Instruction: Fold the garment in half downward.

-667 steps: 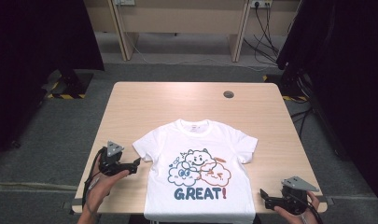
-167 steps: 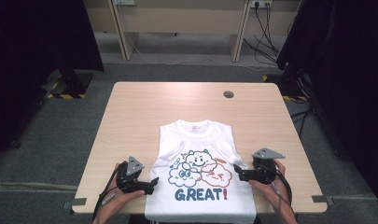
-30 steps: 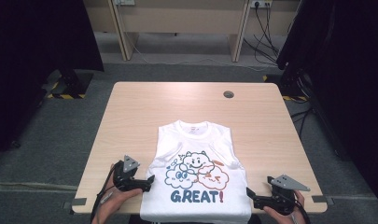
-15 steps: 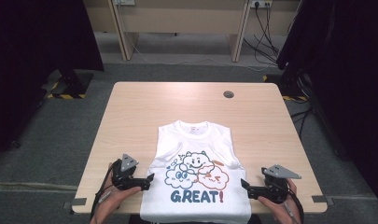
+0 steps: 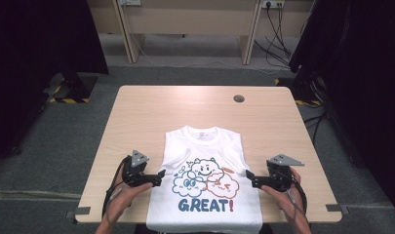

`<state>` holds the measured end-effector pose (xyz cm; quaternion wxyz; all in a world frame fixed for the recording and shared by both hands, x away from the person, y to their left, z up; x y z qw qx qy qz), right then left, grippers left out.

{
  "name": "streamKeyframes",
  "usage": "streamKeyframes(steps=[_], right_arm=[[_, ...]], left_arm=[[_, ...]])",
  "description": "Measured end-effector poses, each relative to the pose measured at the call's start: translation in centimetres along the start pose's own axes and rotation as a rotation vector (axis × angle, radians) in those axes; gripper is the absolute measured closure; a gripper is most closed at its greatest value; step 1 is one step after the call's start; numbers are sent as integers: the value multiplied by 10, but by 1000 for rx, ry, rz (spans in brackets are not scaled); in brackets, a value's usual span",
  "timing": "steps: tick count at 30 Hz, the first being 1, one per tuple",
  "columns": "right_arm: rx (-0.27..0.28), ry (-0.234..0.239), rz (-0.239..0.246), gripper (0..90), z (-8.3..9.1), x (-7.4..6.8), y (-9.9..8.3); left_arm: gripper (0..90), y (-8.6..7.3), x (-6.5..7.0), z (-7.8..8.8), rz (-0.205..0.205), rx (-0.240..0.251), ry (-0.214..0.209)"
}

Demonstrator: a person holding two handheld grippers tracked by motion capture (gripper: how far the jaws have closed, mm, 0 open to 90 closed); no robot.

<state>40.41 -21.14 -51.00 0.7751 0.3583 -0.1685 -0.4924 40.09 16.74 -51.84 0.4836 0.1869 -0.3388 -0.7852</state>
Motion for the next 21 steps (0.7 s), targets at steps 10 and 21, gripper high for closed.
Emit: streamKeyframes(steps=[10, 21], right_arm=[[-4, -5, -29, 116, -21, 7, 23], [-22, -11, -57, 136, -45, 9, 39]], left_arm=[[144, 18, -8, -25, 37, -32, -14], [108, 38, -13, -43, 59, -44, 5]])
Point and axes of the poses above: each handheld gripper's, and its own axes: z roughly backward along the jaws, y roughly out of its top, x roughly to its right, the point moved 7 cm from there along -z, roughly forward along the jaws, and after that the axes turned 6 degrees about -x, right-handed, at the moved point
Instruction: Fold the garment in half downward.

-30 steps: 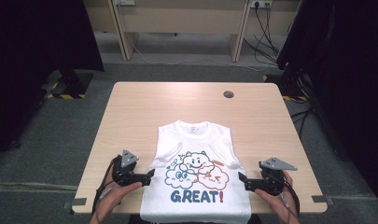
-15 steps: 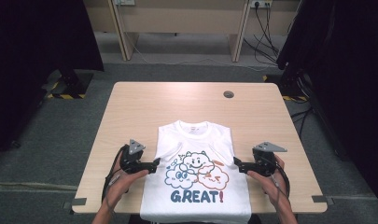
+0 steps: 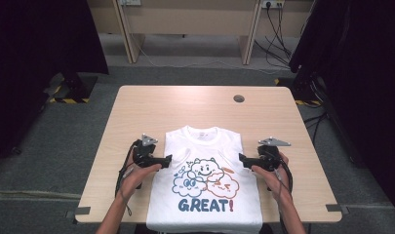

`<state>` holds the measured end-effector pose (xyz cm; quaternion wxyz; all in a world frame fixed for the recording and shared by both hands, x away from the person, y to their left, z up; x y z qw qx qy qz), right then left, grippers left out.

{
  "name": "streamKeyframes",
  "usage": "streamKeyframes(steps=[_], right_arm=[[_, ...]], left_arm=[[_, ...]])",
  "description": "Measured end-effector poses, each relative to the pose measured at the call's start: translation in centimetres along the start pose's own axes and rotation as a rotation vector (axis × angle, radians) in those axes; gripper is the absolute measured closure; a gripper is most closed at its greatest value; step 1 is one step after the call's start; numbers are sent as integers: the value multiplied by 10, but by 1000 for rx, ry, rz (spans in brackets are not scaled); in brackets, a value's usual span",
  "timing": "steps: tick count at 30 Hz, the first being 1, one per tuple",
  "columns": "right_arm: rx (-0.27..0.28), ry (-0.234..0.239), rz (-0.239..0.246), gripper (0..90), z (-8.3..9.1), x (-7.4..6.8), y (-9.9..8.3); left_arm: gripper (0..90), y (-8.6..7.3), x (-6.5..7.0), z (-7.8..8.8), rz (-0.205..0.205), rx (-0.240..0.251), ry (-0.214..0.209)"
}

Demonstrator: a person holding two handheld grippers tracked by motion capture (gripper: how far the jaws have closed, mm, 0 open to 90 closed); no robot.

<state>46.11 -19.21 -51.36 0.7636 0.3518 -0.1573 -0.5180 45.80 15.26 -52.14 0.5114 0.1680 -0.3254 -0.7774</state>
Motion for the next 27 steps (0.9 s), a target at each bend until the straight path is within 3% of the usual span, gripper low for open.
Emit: streamKeyframes(steps=[11, 18, 23, 27], right_arm=[[-24, -19, 33, 214, -24, -5, 19], [-39, -32, 36, 292, -35, -9, 23], [-53, -41, 22, 338, -42, -8, 26], [-61, -56, 44, 420, -46, -9, 28]], left_arm=[[114, 11, -3, -21, 35, -9, 9], [117, 20, -1, -30, 25, -20, 30], [205, 26, -1, -36, 24, -26, 43], [276, 30, -2, -40, 16, -28, 64]])
Point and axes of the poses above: each handheld gripper's, and its own axes: z roughly backward along the jaws, y roughly out of its top, x roughly to its right, the point moved 7 cm from there along -z, roughly forward along the jaws, and after that the axes turned 6 degrees about -x, right-handed, at the moved point
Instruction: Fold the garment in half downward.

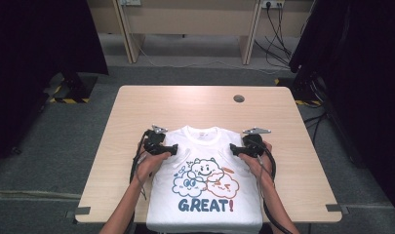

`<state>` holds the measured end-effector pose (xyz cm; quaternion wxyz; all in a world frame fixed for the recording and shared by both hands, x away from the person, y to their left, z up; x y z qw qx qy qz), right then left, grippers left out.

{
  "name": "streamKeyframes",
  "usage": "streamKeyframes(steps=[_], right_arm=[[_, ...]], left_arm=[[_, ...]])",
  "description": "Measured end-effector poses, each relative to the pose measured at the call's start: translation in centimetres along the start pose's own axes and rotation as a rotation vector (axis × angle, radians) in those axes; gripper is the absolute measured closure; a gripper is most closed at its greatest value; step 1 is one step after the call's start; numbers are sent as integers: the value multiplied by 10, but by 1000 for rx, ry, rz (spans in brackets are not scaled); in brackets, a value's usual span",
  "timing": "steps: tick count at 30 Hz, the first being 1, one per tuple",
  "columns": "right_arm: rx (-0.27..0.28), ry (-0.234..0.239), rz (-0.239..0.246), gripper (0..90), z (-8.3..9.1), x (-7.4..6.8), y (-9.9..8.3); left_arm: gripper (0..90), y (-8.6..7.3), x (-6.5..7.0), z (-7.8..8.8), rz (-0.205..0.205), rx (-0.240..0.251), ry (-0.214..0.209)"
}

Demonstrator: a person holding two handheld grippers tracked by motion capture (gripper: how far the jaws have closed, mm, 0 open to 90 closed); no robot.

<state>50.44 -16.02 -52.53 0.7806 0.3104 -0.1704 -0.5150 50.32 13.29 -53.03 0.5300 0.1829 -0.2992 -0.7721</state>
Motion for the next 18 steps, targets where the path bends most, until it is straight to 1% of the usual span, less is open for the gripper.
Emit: streamKeyframes(steps=[2, 4, 6, 8, 10, 12, 14, 15, 18], right_arm=[[0, -11, 8, 519, -1, 0, 2], [4, -28, 16, 607, -2, -1, 3], [13, -9, -6, 683, -3, -2, 4], [25, -11, -15, 751, -3, -1, 4], [36, 1, -27, 798, -3, -1, 4], [41, -3, -32, 837, -2, -1, 5], [53, -9, -30, 858, 0, -1, 7], [55, -14, -26, 862, 0, -1, 8], [65, -17, -26, 865, 1, -2, 9]], left_arm=[[370, 2, 1, 0, 2, 9, 1], [461, 3, 3, -1, -4, 32, -6], [558, 2, 6, 0, -2, 42, -11], [652, 2, 9, 0, 1, 53, -8], [712, 3, 12, 0, -4, 52, -4], [758, 3, 12, 0, 2, 55, 1], [792, 2, 12, 0, 12, 61, -6], [802, 2, 12, 0, 29, 74, -11], [824, 3, 12, 2, 36, 88, -16]])
Point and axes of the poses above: each handheld gripper's, and its own axes: z roughly backward along the jaws, y roughly out of its top, x roughly to its right, the point moved 7 cm from there along -z, roughly forward along the jaws, and after that the axes turned 6 degrees about -x, right-handed, at the moved point
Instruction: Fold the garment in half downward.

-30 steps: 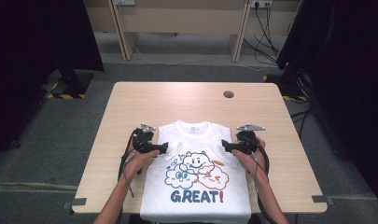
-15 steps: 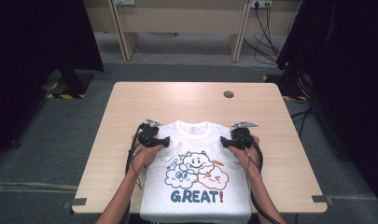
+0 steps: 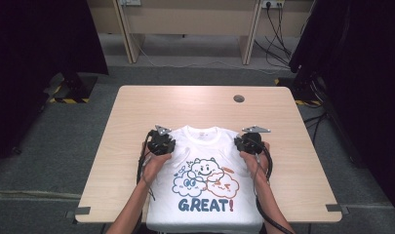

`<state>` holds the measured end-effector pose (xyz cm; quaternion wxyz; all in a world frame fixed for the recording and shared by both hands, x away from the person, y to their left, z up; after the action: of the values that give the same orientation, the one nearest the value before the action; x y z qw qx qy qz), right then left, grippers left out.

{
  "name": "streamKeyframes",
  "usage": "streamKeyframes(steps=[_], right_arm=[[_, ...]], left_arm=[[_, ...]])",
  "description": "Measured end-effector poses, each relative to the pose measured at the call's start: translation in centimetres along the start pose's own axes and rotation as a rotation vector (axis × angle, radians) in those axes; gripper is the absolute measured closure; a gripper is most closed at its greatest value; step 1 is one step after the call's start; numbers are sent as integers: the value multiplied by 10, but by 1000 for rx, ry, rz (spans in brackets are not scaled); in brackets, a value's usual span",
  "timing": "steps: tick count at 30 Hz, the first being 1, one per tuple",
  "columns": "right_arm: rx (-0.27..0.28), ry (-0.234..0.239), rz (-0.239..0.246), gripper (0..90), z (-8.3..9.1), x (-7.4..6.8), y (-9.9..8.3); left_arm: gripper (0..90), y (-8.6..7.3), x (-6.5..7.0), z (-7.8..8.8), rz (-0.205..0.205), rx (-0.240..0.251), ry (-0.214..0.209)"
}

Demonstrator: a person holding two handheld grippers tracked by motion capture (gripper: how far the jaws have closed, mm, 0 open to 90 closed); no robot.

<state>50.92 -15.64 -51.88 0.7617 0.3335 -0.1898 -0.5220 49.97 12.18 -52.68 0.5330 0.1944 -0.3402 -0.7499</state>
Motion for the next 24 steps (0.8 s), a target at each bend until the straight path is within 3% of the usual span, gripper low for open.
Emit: streamKeyframes(steps=[5, 6, 11, 14, 16, 17, 19, 20, 21, 22, 23, 24], right_arm=[[35, -5, 4, 867, 6, -2, 7], [56, -6, 9, 868, 11, -4, 13], [99, -7, 16, 868, 22, -5, 27], [122, -2, 14, 868, 28, -4, 35], [145, 4, 5, 868, 34, -2, 43], [145, 4, 5, 868, 34, -2, 43], [168, 4, 10, 868, 41, 1, 52], [168, 4, 10, 868, 41, 1, 52], [168, 4, 10, 868, 41, 1, 52], [207, 9, 6, 868, 49, 4, 64], [207, 9, 6, 868, 49, 4, 64], [251, 25, 11, 868, 60, 4, 76]], left_arm=[[827, 8, -1, 6, 11, 34, -15], [827, 15, 0, 9, 21, 56, -22], [827, 21, -1, 13, 28, 77, -21], [828, 40, 2, 22, 37, 126, -31], [829, 40, 2, 22, 37, 126, -31], [829, 53, 3, 27, 50, 161, -44], [829, 53, 3, 27, 50, 161, -44], [829, 69, 4, 36, 54, 204, -49], [829, 69, 4, 36, 54, 204, -49], [829, 84, 5, 47, 48, 255, -63], [829, 84, 5, 47, 48, 255, -63], [829, 84, 5, 47, 48, 255, -63]])
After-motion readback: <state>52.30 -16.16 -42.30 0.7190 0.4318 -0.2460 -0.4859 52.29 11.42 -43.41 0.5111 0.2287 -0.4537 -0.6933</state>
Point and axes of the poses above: each handheld gripper's, and its own axes: z roughly backward along the jaws, y roughly out of its top, x roughly to its right, the point moved 7 cm from there along -z, roughly forward along the jaws, and after that the axes turned 6 degrees about -x, right-handed, at the moved point
